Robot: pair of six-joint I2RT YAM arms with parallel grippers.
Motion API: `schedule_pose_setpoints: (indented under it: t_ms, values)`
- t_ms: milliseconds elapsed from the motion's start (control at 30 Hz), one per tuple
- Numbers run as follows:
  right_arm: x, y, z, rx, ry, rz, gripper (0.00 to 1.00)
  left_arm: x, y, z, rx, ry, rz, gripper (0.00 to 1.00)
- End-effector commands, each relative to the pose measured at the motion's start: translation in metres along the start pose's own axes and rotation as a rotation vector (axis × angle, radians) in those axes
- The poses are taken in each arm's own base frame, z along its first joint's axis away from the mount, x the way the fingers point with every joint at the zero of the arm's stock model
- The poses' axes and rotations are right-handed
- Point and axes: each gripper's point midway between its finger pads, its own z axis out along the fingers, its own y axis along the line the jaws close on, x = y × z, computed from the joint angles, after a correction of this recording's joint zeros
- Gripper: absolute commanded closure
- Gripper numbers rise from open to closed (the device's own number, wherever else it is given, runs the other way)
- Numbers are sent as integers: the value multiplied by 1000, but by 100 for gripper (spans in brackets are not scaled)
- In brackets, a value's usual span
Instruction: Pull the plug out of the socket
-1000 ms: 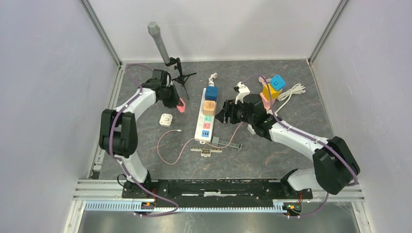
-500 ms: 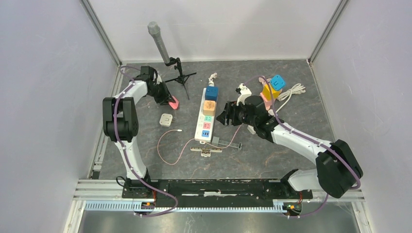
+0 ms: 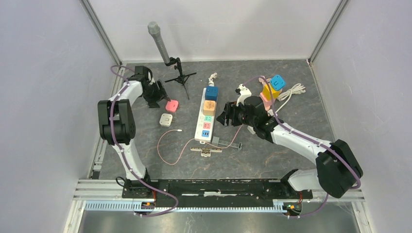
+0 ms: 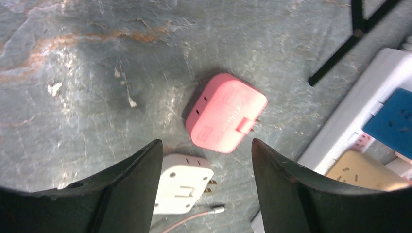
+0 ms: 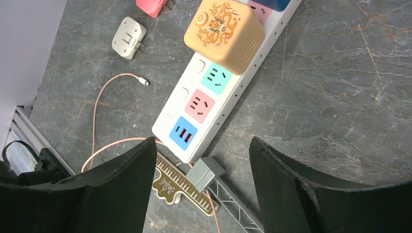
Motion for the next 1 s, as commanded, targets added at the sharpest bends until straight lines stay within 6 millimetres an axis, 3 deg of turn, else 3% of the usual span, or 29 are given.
schedule_pose_setpoints:
  t_ms: [0,133,233,367,467,700,900,967]
  values:
    - [-12,7,2,12,-44,-68,24,-15,-37,-55,103,-134,73,26]
    - [-19,13,13,60,-54,-106,15,7,-79,-79,209,-193,142,23]
    - [-26,10,22,153,-72,-124,10,30,-102,-87,306,-230,119,20]
    - [-32,6,37,300,-85,-150,8,67,-127,-81,414,-241,96,17]
    - [-38,0,46,424,-108,-169,6,96,-140,-64,440,-209,105,17]
    - [-33,-5,76,540,-83,-194,5,141,-143,-24,469,-112,107,17]
    - [-25,-3,100,518,-71,-186,6,161,-123,-1,412,-49,102,21]
    - [-25,0,108,508,-66,-186,8,167,-118,4,402,-27,95,26]
